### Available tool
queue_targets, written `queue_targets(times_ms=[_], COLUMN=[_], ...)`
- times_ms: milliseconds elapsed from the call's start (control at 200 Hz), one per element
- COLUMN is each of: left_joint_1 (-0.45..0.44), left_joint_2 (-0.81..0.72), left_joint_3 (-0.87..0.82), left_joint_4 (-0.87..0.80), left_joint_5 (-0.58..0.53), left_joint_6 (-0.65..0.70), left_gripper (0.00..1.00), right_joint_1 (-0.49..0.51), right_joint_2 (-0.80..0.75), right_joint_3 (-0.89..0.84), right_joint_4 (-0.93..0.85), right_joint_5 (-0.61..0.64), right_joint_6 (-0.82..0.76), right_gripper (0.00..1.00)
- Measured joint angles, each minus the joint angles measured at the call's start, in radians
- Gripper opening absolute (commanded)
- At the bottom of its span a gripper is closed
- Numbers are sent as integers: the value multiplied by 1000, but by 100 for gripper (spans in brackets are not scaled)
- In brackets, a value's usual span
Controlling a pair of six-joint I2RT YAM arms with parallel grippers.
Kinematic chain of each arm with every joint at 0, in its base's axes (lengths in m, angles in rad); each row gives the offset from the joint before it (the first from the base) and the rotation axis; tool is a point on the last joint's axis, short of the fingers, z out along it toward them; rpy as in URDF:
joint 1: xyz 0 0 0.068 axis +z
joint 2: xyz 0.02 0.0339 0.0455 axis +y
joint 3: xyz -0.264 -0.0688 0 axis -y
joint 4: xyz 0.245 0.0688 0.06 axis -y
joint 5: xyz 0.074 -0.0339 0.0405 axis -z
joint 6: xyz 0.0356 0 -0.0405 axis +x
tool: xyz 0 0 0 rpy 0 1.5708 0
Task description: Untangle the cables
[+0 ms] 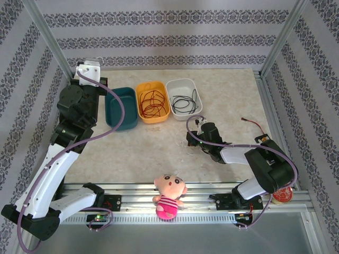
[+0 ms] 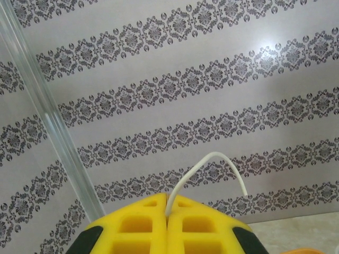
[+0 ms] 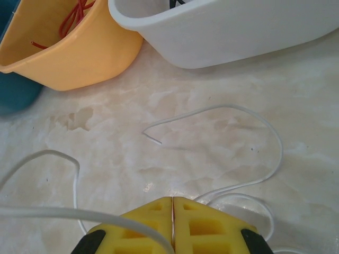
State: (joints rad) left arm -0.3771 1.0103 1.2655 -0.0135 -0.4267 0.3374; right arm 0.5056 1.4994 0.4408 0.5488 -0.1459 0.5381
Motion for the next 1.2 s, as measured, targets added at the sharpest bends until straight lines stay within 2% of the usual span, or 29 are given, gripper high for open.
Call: queue_targets(times_ms=[240, 670, 914, 1204], left_joint_1=[48, 170, 229, 243], left_joint_2=[83, 331, 378, 391], left_joint_3=[47, 185, 185, 182], left_joint_4=[-31, -79, -127, -141], left_joint_5=[24, 106, 165, 191], left_joint_6=[3, -3, -61, -112], left_gripper=[0, 0, 0, 0], right_joint_1=[0, 1, 8, 14], right_joint_2=[-40, -97, -97, -97], right_joint_3=[-1, -6, -6, -5], right_joint_4=[-23, -59, -68, -75], right_joint_5=[0, 27, 42, 50], right_joint_6=[10, 10, 10, 10], right_gripper=[0, 0, 0, 0])
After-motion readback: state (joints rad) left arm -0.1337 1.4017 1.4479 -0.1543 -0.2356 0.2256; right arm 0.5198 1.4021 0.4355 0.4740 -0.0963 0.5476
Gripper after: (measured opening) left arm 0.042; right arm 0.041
